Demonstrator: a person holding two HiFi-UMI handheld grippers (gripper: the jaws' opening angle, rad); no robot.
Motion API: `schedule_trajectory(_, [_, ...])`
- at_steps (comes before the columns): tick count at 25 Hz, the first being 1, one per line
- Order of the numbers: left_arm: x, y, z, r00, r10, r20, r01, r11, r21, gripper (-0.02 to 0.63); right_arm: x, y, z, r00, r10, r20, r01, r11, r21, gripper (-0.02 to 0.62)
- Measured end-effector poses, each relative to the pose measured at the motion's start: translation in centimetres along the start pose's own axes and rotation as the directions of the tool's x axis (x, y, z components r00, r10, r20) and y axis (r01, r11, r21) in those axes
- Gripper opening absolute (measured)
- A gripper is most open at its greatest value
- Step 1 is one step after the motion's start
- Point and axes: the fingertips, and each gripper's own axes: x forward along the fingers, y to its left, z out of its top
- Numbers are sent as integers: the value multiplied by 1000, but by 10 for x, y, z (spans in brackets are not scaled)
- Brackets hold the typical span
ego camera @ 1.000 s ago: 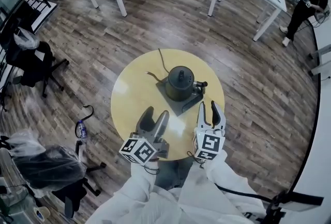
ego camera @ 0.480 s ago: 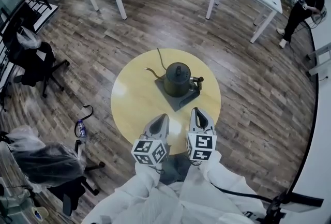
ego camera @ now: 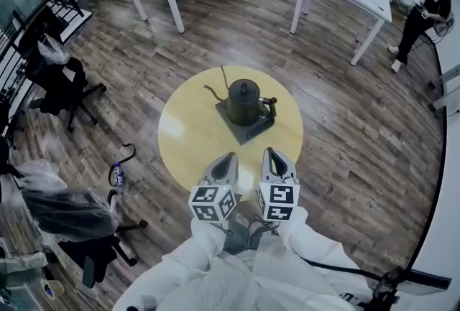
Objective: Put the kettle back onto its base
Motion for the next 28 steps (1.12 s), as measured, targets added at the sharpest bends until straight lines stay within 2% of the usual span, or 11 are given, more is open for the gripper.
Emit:
schedule_trajectory(7, [-49,-32,-29,997,76,3,-77,996,40,2,-64,-7,-24,999,37,1,-37,999,16,12])
schedule_trajectory(13, [-79,-44,-31,993,115,7,-115,992,53,2,-90,-8,-25,999,45,1,-45,999,23,12])
schedule_trajectory(22, [-90,-48,-19,997,81,16,-82,993,83,2,-91,19,-7,997,70,37,-71,997,22,12])
schedule_trajectory(28, [-87,-42,-11,998,59,23,-61,994,86,2,-86,25,0,997,58,47,-58,998,12,12])
